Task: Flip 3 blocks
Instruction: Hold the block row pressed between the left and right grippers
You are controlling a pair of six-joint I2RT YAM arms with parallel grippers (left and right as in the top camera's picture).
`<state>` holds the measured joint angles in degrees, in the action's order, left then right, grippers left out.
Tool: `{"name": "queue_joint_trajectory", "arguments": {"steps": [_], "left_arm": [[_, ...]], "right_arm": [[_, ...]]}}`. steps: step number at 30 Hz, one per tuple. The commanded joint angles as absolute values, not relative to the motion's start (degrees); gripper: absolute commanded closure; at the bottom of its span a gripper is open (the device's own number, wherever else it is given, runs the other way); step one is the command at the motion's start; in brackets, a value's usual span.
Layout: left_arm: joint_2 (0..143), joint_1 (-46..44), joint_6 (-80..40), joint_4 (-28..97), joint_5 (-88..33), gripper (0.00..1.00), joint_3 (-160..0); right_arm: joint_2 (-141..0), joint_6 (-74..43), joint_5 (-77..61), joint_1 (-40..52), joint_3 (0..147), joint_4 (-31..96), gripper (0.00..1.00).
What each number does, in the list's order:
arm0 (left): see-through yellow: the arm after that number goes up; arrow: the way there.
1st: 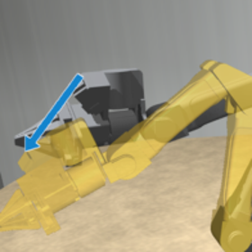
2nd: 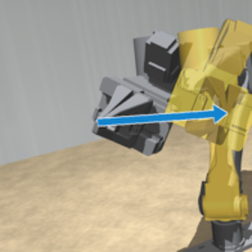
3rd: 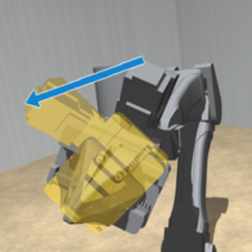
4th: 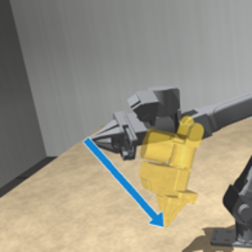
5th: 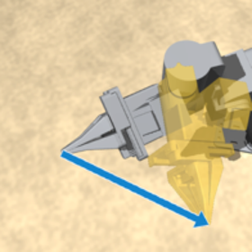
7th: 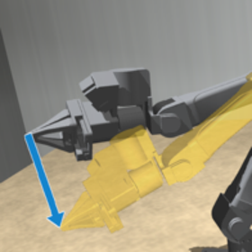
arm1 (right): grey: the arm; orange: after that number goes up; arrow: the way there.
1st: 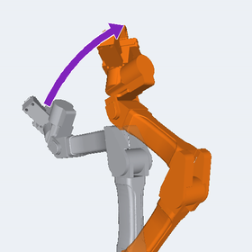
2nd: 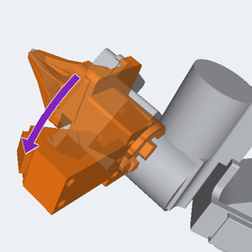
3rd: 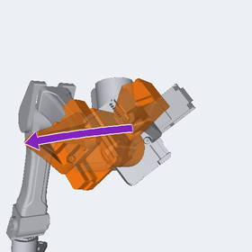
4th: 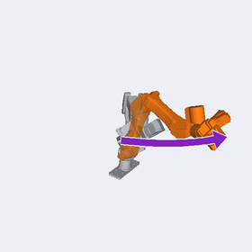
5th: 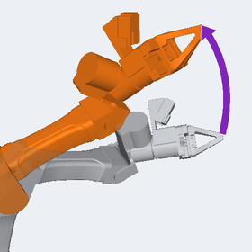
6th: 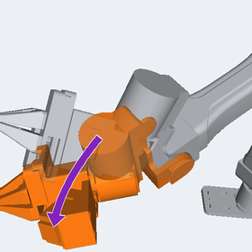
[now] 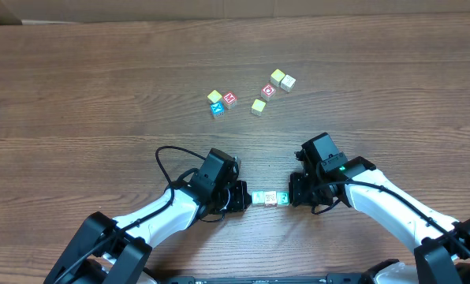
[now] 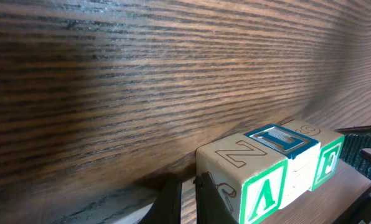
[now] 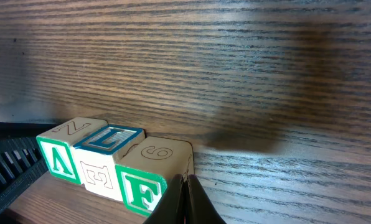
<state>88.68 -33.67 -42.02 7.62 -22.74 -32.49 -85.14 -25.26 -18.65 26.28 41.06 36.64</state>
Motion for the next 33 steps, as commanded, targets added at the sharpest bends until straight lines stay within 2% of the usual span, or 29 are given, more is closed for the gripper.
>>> {"name": "queue_joint_trajectory", "arguments": {"steps": [1, 12, 24, 33], "left_arm": [[89.36, -34.04, -41.54, 7.49, -22.92, 0.96, -32.01], [89.36, -34.04, -38.44, 7.75, -21.50, 0.96, -33.01], [89.36, -34.04, -32.12, 16.08, -17.37, 0.96, -37.08], [89.36, -34.04, -30.85, 16.08, -17.39, 0.96, -38.11]], "right_arm": [[-85.32, -25.26, -19.84, 26.28, 40.45, 36.42, 0.96], [-85.32, -26.09, -20.05, 26.30, 40.45, 37.89, 0.96], [-85.32, -28.99, -19.35, 26.30, 40.45, 37.78, 0.96], [-85.32, -26.52, -15.92, 26.96, 40.42, 37.65, 0.96]]}}
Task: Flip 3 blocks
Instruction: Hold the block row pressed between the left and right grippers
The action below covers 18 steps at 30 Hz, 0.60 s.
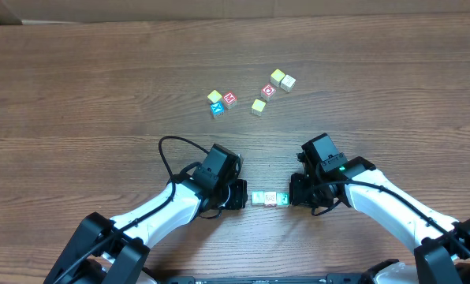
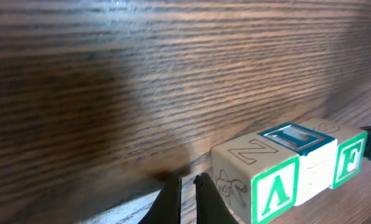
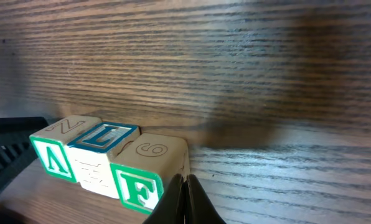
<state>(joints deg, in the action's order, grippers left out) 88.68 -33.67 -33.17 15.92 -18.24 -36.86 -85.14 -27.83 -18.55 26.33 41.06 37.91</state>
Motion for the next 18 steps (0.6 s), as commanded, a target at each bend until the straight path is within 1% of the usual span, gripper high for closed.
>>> {"name": "queue_joint_trajectory", "arguments": {"steps": [1, 7, 10, 18], "left_arm": [[89.36, -34.04, -30.57, 16.08, -17.41, 0.96, -38.11], [89.36, -34.04, -29.71, 16.12, -17.43, 0.96, -38.11], [89.36, -34.06, -29.74, 16.12, -17.50, 0.96, -38.11], [89.36, -34.13, -29.74, 16.29, -18.11, 0.96, -38.11]], "right_arm": [[-85.32, -26.55, -14.98, 27.38, 40.42, 37.65, 0.96], [-85.32, -26.85, -10.92, 31.64, 40.42, 36.88, 0.96], [-85.32, -28.99, -8.49, 33.47, 40.42, 36.47, 0.96], [-85.32, -31.70, -7.51, 34.02, 40.42, 35.97, 0.96]]}}
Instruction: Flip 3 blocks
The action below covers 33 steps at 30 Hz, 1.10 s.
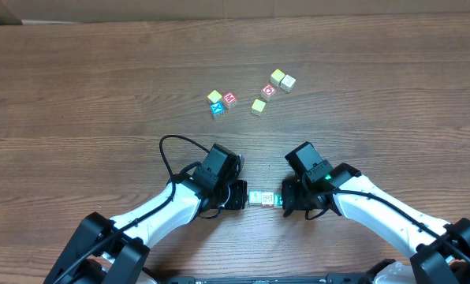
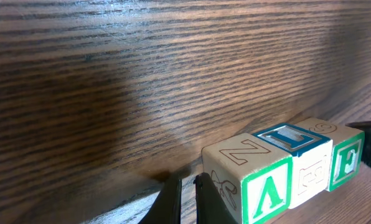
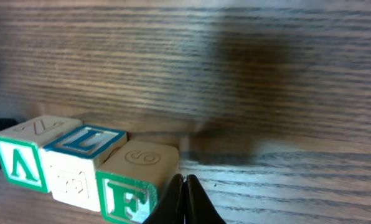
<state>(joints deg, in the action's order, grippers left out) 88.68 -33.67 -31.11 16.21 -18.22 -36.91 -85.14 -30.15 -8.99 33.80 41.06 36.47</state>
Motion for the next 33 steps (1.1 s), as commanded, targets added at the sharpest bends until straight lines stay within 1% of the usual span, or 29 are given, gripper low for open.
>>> {"name": "queue_joint_trajectory", "arguments": {"steps": [1, 7, 20, 33], "left_arm": [[89.36, -34.15, -29.71, 16.27, -18.11, 0.96, -38.11], [89.36, -34.17, -27.18, 15.73, -18.09, 0.96, -38.11], [89.47, -34.48, -26.20, 15.88, -19.09, 0.96, -38.11], [91.44, -36.21, -34.72, 16.23, -15.77, 0.96, -39.00]], "right_arm": [[-85.32, -31.79, -7.55, 34.02, 40.42, 35.88, 0.96], [-85.32, -32.73, -7.55, 34.02, 40.42, 35.75, 0.96], [-85.32, -33.06, -9.10, 34.20, 40.42, 35.31, 0.96], [-85.32, -33.06, -10.46, 34.20, 40.42, 35.35, 0.96]]}}
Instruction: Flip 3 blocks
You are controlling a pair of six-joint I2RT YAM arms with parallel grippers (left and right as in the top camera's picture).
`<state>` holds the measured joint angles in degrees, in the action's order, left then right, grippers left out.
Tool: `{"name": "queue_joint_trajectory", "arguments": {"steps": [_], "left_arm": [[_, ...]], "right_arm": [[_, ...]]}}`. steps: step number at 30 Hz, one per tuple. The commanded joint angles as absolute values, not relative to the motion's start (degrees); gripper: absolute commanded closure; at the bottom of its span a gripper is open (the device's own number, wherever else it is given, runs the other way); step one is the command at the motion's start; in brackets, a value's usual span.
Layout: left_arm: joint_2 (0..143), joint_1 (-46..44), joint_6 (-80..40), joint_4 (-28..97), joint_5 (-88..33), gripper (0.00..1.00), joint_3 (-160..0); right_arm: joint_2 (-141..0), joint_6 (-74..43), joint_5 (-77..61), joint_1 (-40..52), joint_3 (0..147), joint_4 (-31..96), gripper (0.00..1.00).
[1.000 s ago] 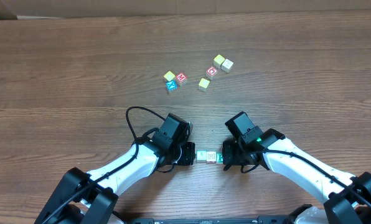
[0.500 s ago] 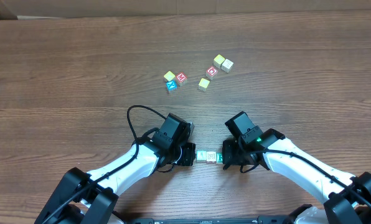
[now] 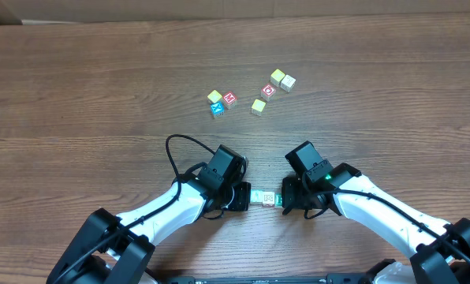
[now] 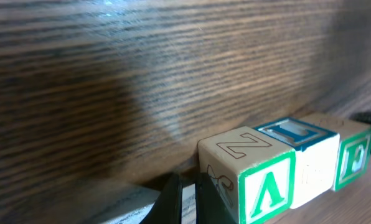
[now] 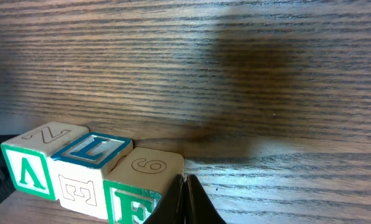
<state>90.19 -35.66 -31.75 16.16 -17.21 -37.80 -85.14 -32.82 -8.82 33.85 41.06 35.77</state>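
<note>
Three wooden letter blocks stand in a tight row (image 3: 266,198) near the table's front edge. The left block (image 4: 244,171) has Z on top and a green A in front. On the middle block (image 4: 300,146) there is a blue L on top. At the right end is the third block (image 5: 145,180), with 6 on top and a green F in front. My left gripper (image 4: 185,186) is shut, its tips touching the Z block's outer side. Shut too, my right gripper (image 5: 187,186) presses against the 6 block's outer side. Both also show overhead, the left gripper (image 3: 242,197) and the right gripper (image 3: 287,199).
Several more small blocks lie farther back: a yellow block (image 3: 214,96), a blue block (image 3: 217,109) and a red M block (image 3: 229,99) together, and a second cluster around the red O block (image 3: 268,90). The left arm's black cable (image 3: 176,150) loops beside it.
My left gripper has shifted a little right and now sits tight against the Z block. The row and the right gripper are almost where they were.
The three-block row first lay between both shut grippers, a little more to the right. The left gripper then stood slightly off the Z block. After that the right gripper and the row were farther left. Now both grippers squeeze the row from its ends.
</note>
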Motion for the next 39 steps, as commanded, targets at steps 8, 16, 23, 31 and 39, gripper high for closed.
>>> {"name": "queue_joint_trajectory", "arguments": {"steps": [8, 16, 23, 31, 39], "left_arm": [[91.46, -36.40, -34.24, 17.69, -14.41, 0.96, -40.95], [91.46, -36.42, -26.24, 19.38, -14.41, 0.96, -41.56], [91.46, -36.40, -21.06, 19.49, -14.33, 0.96, -41.56], [91.48, -36.40, -19.22, 19.79, -13.47, 0.96, -41.56], [91.50, -36.40, -17.72, 20.97, -11.57, 0.96, -41.56]], "right_arm": [[-85.32, -33.67, -12.12, 34.20, 40.42, 35.27, 0.96], [-85.32, -39.29, -12.10, 34.20, 40.42, 35.24, 0.96], [-85.32, -43.79, -12.10, 34.20, 40.38, 36.18, 0.96], [-85.32, -46.72, -12.05, 34.20, 37.30, 35.40, 0.96], [-85.32, -47.62, -12.10, 34.20, 37.01, 34.09, 0.96]]}}
